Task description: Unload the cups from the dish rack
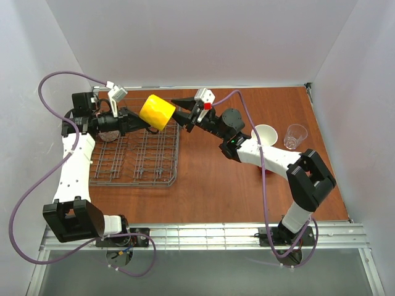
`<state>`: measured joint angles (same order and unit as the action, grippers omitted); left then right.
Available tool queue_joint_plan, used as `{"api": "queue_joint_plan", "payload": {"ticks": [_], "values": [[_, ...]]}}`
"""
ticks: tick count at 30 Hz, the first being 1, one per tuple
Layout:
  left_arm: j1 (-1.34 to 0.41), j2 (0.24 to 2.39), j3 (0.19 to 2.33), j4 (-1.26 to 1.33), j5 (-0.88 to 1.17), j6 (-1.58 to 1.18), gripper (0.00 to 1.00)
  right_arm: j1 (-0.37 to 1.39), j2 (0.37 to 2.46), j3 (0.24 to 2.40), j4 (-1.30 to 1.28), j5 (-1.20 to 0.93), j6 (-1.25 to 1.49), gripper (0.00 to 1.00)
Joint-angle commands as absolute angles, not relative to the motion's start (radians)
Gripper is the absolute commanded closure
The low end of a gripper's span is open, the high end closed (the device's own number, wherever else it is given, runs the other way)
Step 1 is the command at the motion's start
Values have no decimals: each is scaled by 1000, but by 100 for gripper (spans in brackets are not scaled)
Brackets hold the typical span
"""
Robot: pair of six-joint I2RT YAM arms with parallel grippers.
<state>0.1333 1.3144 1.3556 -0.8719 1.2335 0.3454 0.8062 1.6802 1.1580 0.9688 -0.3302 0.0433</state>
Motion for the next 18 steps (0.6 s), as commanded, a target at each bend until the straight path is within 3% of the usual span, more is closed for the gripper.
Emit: {"api": "queue_joint_plan", "payload": {"ticks": [1,3,7,13,15,16,18], "values": [[126,1243,1329,-818,1341,313,100,802,1687,1213,1017,-347,93,60],[123,1233,1319,-789,1344,293,100,802,1697,1230,1015,-389,110,68],[117,1236,1315,-778,1341,281,100,801,1703,1236,1028,-426,155,95],[113,1239,1292,-776,1299,273,99,802,1648,1154,1031,-387,137,99],[112,1244,1290,-776,1293,268,86,802,1612,1128,1009,-339,127,99],[112,1244,1292,-778,1284,265,67,801,1600,1115,996,-325,123,99],[112,1250,1296,-778,1272,258,46,793,1566,1091,944,-301,114,99]]}}
